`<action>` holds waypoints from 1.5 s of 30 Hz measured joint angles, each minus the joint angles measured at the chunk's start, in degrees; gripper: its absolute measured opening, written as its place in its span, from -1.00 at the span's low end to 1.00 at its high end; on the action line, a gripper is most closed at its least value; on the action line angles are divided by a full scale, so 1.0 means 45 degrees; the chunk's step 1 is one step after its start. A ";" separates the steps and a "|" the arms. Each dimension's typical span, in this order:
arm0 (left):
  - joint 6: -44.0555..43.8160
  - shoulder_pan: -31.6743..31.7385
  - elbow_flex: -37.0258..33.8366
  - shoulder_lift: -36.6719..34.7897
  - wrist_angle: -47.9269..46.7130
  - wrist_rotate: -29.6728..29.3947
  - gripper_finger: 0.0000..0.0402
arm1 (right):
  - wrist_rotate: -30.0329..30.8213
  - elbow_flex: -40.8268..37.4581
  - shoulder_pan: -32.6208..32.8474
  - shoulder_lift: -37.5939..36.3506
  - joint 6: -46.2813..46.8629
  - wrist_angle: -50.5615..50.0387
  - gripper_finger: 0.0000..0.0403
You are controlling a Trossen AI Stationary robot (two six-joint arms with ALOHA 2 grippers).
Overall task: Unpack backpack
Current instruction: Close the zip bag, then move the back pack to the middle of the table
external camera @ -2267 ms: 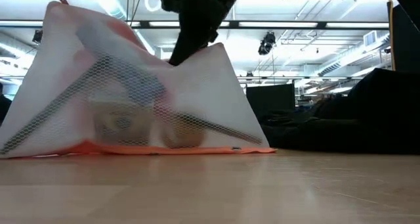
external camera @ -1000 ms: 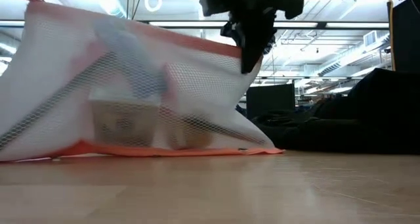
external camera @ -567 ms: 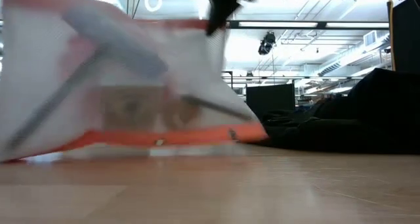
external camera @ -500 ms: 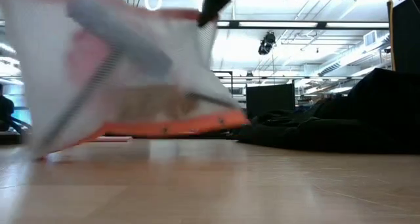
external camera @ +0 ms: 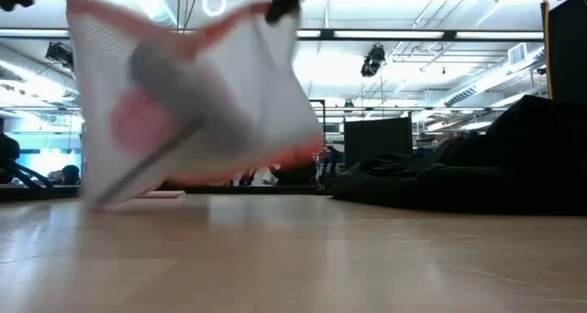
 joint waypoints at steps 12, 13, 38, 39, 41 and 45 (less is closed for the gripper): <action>-0.1133 -0.0842 -0.0010 0.1741 0.1650 0.0674 -1.00 | -0.3910 -0.5118 0.2521 0.0074 0.3059 0.3147 -0.96; -0.1137 -0.0838 -0.0010 0.1879 0.1745 0.0665 -1.00 | -0.3966 -0.5132 0.2686 0.0074 0.3178 0.3012 -0.93; -0.1424 -0.1048 -0.0015 0.2649 0.2429 0.0952 -1.00 | 0.1824 -0.8218 0.1810 -0.4794 1.1272 -0.4844 -0.16; -0.1424 -0.1056 -0.0015 0.2650 0.2429 0.0937 -1.00 | 0.2092 -0.8928 0.1328 -0.5402 1.2023 -0.4651 -0.21; -0.1424 -0.1051 -0.0015 0.2654 0.2395 0.0927 -1.00 | 0.1946 -1.0380 0.0270 -0.6510 1.3166 -0.4362 -0.33; -0.1411 -0.1042 -0.0015 0.2654 0.2401 0.0836 -1.00 | 0.0457 -1.3191 -0.2256 -0.7853 1.3081 -0.2632 -0.61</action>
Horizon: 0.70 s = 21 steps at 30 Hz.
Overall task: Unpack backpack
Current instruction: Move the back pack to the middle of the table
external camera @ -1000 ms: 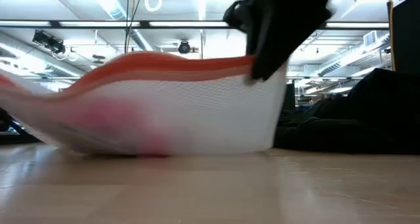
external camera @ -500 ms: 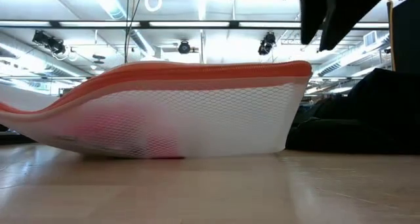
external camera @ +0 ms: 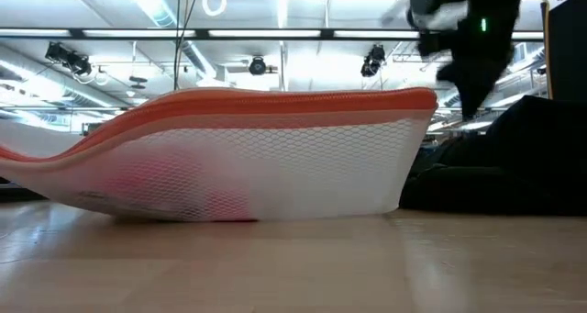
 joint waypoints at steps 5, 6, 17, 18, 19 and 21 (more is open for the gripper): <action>0.0050 0.0010 0.0000 0.0000 0.0014 -0.0088 -1.00 | -0.2702 -0.2529 -0.2973 0.0126 -0.2437 0.3893 -0.94; 0.0055 0.0010 0.0000 0.0000 0.0015 -0.0088 -1.00 | -0.3343 -0.2861 -0.3406 0.0327 -0.3057 0.5029 -0.97; 0.0397 0.0000 0.0000 -0.0005 0.1470 0.0392 -1.00 | -0.8177 -0.0468 -0.3984 0.4986 -0.7079 1.2938 -0.98; 0.0425 0.0000 0.0000 -0.0003 0.1640 0.0434 -1.00 | -0.8346 0.0234 -0.3825 0.5560 -0.7327 1.2962 -0.99; 0.0523 0.0000 0.0000 -0.0005 0.1819 0.0537 -1.00 | -0.8474 0.1002 -0.3650 0.6127 -0.7532 1.2973 -0.99; 0.0701 -0.0001 0.0000 -0.0005 0.2164 0.0740 -1.00 | -0.8810 0.2529 -0.3294 0.7206 -0.7945 1.2934 -0.98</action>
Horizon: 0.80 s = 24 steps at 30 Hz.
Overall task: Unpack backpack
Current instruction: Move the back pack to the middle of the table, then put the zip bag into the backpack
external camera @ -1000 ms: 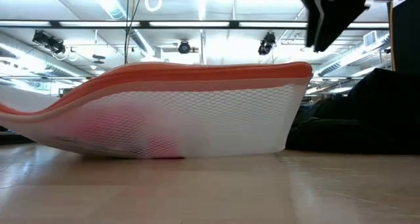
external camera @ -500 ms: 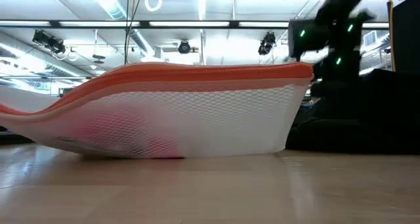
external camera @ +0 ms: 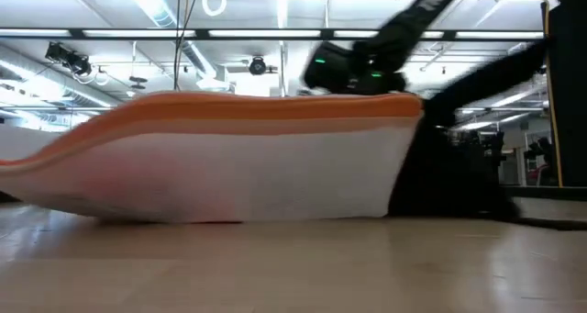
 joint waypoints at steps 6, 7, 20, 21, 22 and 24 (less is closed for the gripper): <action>-0.0019 -0.0053 0.0000 0.0000 0.1017 0.0764 -1.00 | -0.1118 0.4656 0.1221 0.2747 -0.1800 -0.1630 -0.99; -0.0019 -0.0097 0.0000 0.0000 0.1171 0.0822 -1.00 | -0.0756 0.5415 0.1391 0.3012 -0.2228 -0.2602 -0.98; 0.0296 -0.1222 0.0000 0.0000 0.4603 0.1137 -1.00 | 0.2356 0.8077 0.2785 0.0811 -0.3129 -0.7716 -0.83; 0.0362 -0.1275 0.0000 0.0000 0.4824 0.1095 -1.00 | 0.2075 0.8071 0.3017 0.0711 -0.3129 -0.7666 -0.80; 0.0517 -0.1285 0.0000 0.0000 0.4999 0.1053 -1.00 | 0.1725 0.8071 0.3288 0.0631 -0.3149 -0.7397 -0.75; 0.0739 -0.1359 0.0000 0.0000 0.5281 0.0860 -1.00 | 0.1030 0.8030 0.3935 0.0575 -0.3284 -0.6712 -0.65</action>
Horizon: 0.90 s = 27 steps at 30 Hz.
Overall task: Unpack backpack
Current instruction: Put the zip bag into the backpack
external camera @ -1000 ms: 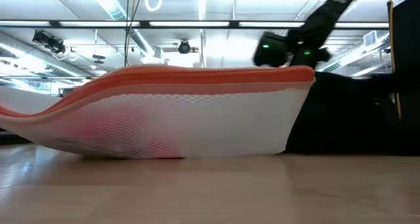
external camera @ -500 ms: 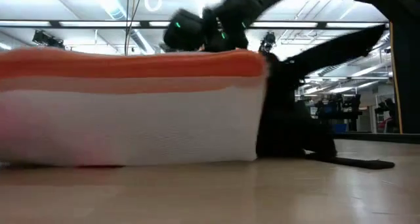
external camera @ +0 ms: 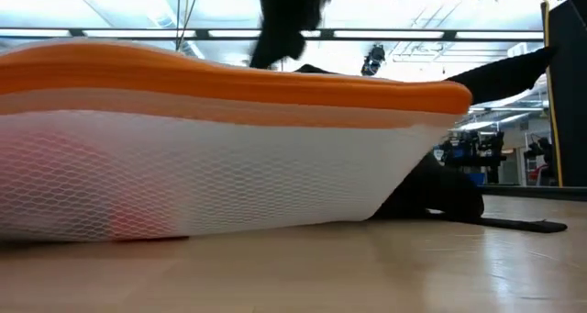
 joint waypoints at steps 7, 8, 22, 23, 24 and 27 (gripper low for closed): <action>0.0264 0.0000 0.0000 0.0000 -0.0013 -0.0614 -1.00 | -0.0034 -0.1172 0.2612 0.1294 -0.1104 0.4328 -0.08; 0.0302 -0.0005 0.0000 0.0000 0.0030 -0.0712 -1.00 | 0.0432 -0.1188 0.2871 0.1557 -0.1148 0.4802 0.01; 0.3164 0.0024 0.0000 0.0000 0.1996 -0.2564 -1.00 | 0.1560 -0.1059 0.2742 0.4068 0.0646 0.6647 0.77; 0.3219 0.0024 0.0000 0.0000 0.2006 -0.2615 -1.00 | 0.1349 -0.1076 0.2745 0.4125 0.0651 0.6639 0.76; 0.3238 0.0024 0.0000 0.0000 0.1988 -0.2677 -1.00 | 0.1256 -0.1071 0.2773 0.4139 0.0649 0.6604 0.73; 0.3240 0.0024 0.0000 0.0000 0.2006 -0.2734 -1.00 | 0.1329 -0.1066 0.2929 0.4283 0.0562 0.6547 0.60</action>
